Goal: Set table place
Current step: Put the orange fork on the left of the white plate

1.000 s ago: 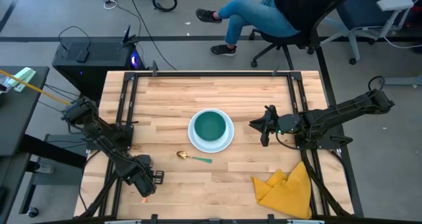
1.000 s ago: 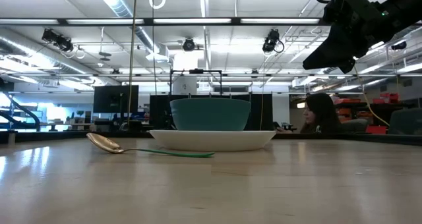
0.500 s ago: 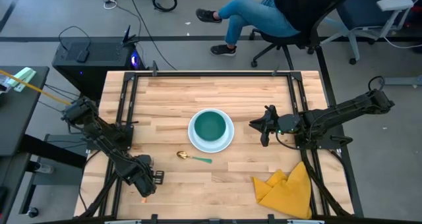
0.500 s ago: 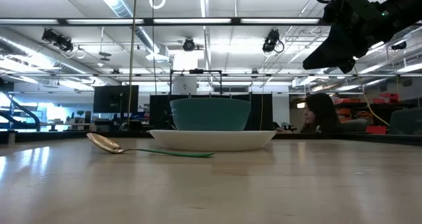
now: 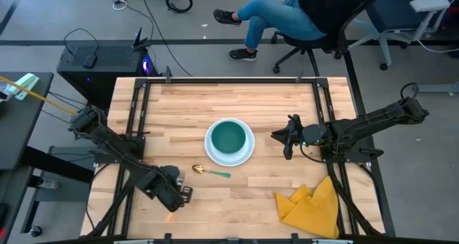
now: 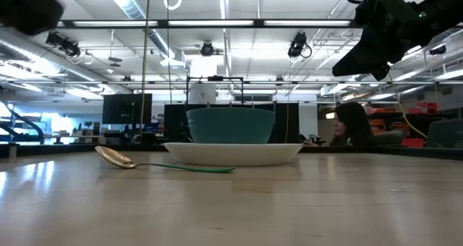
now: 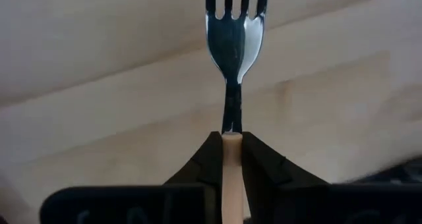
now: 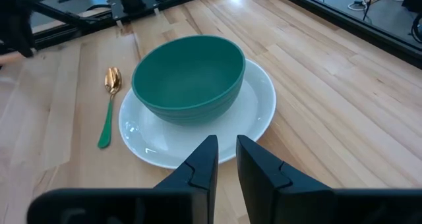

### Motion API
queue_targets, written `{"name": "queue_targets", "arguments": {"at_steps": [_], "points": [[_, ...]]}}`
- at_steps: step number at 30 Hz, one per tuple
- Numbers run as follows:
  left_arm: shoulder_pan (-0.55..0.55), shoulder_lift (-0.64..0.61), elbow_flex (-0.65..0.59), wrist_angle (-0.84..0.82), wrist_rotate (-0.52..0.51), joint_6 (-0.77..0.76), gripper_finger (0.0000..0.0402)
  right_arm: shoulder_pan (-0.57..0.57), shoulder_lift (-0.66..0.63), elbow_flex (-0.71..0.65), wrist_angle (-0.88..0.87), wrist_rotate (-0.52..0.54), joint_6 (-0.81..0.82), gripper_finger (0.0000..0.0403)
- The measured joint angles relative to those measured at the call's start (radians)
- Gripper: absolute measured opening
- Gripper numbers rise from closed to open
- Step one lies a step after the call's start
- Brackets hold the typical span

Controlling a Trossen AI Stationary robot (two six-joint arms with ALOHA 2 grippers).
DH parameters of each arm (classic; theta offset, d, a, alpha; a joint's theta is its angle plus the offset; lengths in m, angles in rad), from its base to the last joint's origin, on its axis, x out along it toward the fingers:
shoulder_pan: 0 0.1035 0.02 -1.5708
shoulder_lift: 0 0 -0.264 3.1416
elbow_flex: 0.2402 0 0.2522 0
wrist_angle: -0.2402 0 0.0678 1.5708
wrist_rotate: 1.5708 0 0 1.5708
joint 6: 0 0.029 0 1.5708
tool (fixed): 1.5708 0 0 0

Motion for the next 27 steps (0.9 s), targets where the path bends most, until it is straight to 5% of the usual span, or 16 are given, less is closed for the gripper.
{"name": "queue_targets", "arguments": {"at_steps": [8, 14, 27], "points": [[0.112, -0.001, 0.241, -0.427, -0.053, 0.099, 0.004, 0.0, 0.0, 0.0, 0.0, 0.0, 0.0, 0.0064], [0.258, -0.003, 0.311, -0.726, -0.083, 0.142, 0.004, 0.0, 0.0, 0.0, 0.0, 0.0, 0.0, 0.0064], [0.707, -0.003, 0.31, -0.702, -0.177, 0.532, 0.004, 0.0, 0.0, 0.0, 0.0, 0.0, 0.0, 0.0064]]}}
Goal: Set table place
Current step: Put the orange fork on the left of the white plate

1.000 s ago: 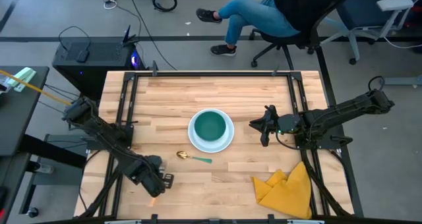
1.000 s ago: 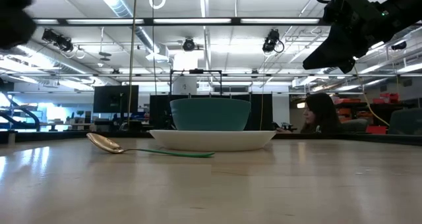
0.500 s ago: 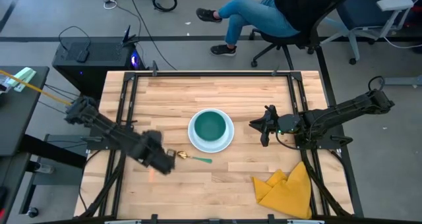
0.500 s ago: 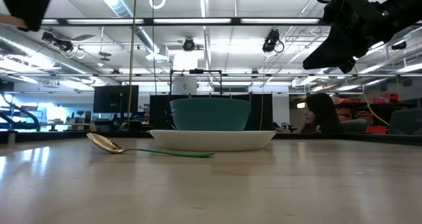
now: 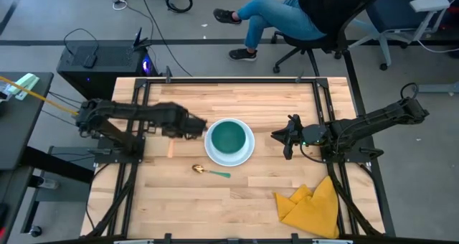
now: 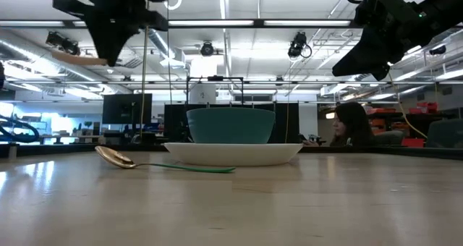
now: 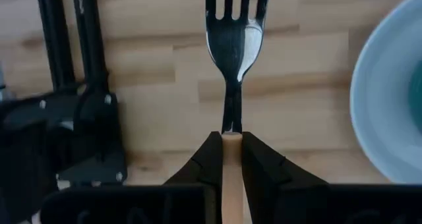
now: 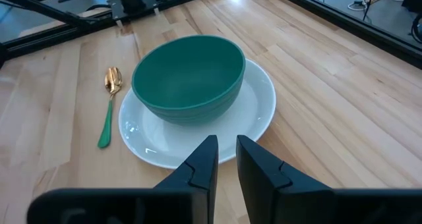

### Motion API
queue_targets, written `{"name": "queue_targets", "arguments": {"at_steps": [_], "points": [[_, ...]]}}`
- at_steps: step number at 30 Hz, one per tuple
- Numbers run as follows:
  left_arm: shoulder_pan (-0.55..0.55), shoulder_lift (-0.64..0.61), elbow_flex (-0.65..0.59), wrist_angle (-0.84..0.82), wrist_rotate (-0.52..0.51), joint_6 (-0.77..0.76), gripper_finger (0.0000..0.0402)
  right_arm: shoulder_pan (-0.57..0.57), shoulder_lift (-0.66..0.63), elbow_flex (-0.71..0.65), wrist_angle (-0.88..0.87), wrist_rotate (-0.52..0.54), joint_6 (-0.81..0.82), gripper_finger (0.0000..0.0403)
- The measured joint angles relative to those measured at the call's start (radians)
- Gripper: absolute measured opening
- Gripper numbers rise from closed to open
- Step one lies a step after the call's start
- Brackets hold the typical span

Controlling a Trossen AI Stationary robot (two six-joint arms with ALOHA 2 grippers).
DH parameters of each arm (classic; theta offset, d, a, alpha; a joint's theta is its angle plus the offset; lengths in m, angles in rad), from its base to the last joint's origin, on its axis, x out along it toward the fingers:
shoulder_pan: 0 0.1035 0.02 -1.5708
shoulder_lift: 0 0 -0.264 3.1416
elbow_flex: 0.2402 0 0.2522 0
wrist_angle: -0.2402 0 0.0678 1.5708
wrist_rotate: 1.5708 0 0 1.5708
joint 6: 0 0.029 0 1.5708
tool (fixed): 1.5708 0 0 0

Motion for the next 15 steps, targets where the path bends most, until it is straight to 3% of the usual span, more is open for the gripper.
{"name": "queue_targets", "arguments": {"at_steps": [7, 15], "points": [[0.143, 0.0, -0.08, 0.231, 0.043, 0.154, 0.004, 0.0, 0.0, 0.0, 0.0, 0.0, 0.0, 0.0064], [0.225, 0.0, -0.27, 0.343, 0.094, 0.152, 0.004, 0.0, 0.0, 0.0, 0.0, 0.0, 0.0, 0.0064]]}}
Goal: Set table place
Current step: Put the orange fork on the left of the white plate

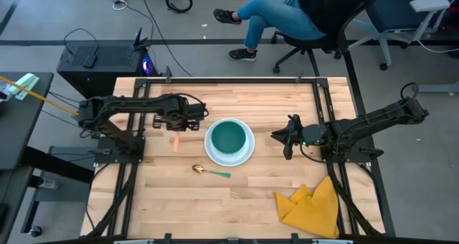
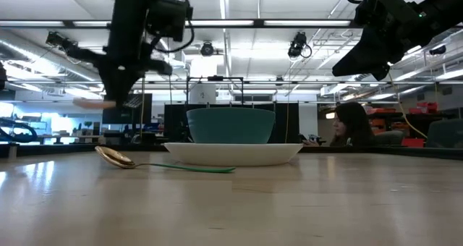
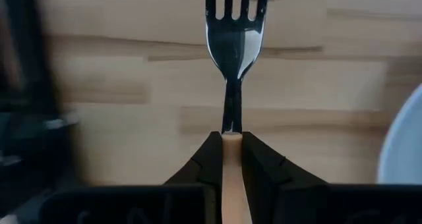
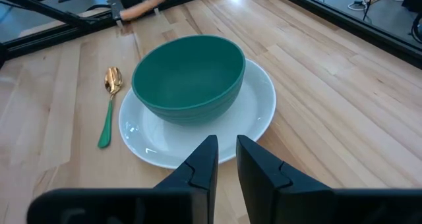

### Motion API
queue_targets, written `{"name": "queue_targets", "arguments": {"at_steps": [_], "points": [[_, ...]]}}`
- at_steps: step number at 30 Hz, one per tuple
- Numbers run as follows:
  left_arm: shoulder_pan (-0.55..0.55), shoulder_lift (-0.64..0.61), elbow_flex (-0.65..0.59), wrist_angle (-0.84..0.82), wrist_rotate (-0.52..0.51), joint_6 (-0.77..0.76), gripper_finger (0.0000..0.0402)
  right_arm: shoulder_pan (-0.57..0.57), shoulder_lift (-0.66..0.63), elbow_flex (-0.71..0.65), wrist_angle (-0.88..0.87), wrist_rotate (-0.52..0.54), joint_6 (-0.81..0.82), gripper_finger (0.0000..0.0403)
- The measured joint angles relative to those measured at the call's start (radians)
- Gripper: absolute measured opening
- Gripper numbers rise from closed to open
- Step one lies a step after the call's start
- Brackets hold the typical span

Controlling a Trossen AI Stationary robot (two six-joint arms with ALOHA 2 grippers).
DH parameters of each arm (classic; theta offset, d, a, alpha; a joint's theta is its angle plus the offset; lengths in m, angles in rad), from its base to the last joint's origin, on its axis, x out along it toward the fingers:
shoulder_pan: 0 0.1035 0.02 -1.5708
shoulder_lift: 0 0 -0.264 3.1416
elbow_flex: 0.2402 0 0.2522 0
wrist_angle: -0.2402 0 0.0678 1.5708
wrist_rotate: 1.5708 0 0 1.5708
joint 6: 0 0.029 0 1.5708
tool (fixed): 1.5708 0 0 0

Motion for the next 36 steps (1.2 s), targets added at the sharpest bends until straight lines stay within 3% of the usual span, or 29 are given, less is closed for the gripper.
{"name": "queue_targets", "arguments": {"at_steps": [7, 9, 15, 24, 36], "points": [[0.005, 0.0, -0.192, 0.42, 0.082, 0.023, 0.004, 0.0, 0.0, 0.0, 0.0, 0.0, 0.0, 0.0064], [0.015, 0.0, -0.234, 0.475, 0.095, 0.024, 0.004, 0.0, 0.0, 0.0, 0.0, 0.0, 0.0, 0.0064], [0.028, 0.0, -0.285, 0.513, 0.11, 0.015, 0.004, 0.0, 0.0, 0.0, 0.0, 0.0, 0.0, 0.0064], [-0.036, 0.002, -0.285, 0.601, 0.128, -0.012, 0.004, 0.0, 0.0, 0.0, 0.0, 0.0, 0.0, 0.0064], [-0.062, 0.002, -0.285, 0.56, 0.125, -0.064, 0.004, 0.0, 0.0, 0.0, 0.0, 0.0, 0.0, 0.0064]]}}
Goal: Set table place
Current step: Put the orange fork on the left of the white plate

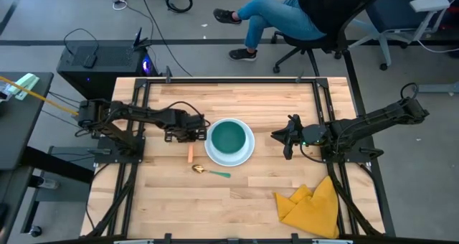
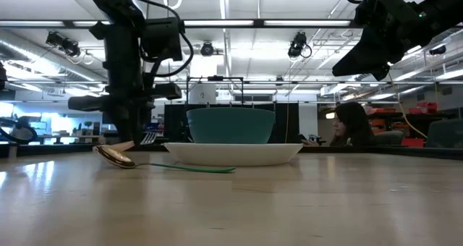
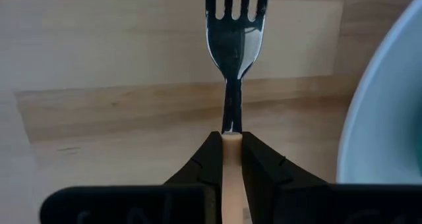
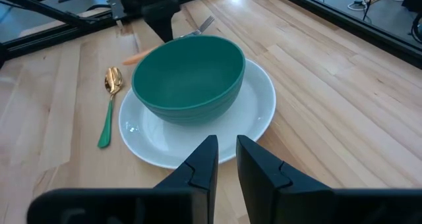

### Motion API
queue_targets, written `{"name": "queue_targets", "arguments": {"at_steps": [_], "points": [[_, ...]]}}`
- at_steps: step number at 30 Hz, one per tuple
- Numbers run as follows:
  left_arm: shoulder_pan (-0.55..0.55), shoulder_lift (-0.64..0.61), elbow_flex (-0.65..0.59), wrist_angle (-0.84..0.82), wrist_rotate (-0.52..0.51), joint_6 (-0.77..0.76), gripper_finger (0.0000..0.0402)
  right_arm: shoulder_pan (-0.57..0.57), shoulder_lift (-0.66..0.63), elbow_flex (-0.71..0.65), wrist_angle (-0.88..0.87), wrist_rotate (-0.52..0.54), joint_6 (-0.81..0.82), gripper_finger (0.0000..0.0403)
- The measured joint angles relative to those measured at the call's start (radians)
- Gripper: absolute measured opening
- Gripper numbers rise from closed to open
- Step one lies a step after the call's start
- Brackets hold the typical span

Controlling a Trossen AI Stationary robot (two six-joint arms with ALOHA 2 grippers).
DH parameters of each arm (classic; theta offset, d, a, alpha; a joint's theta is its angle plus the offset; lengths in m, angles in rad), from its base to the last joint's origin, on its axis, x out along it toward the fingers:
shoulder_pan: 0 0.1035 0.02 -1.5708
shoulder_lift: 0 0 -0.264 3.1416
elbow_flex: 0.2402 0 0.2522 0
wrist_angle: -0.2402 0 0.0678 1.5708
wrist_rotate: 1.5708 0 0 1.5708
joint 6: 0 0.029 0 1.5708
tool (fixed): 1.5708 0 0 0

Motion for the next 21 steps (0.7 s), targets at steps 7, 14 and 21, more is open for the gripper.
{"name": "queue_targets", "arguments": {"at_steps": [7, 14, 21], "points": [[-0.01, 0.0, 0.0, 0.001, -0.019, -0.003, 0.004, 0.0, 0.0, 0.0, 0.0, 0.0, 0.0, 0.0064], [-0.017, 0.0, 0.0, 0.0, -0.027, -0.005, 0.004, 0.0, 0.0, 0.0, 0.0, 0.0, 0.0, 0.0064], [-0.043, 0.0, 0.0, 0.0, -0.05, -0.025, 0.004, 0.0, 0.0, 0.0, 0.0, 0.0, 0.0, 0.0064]]}}
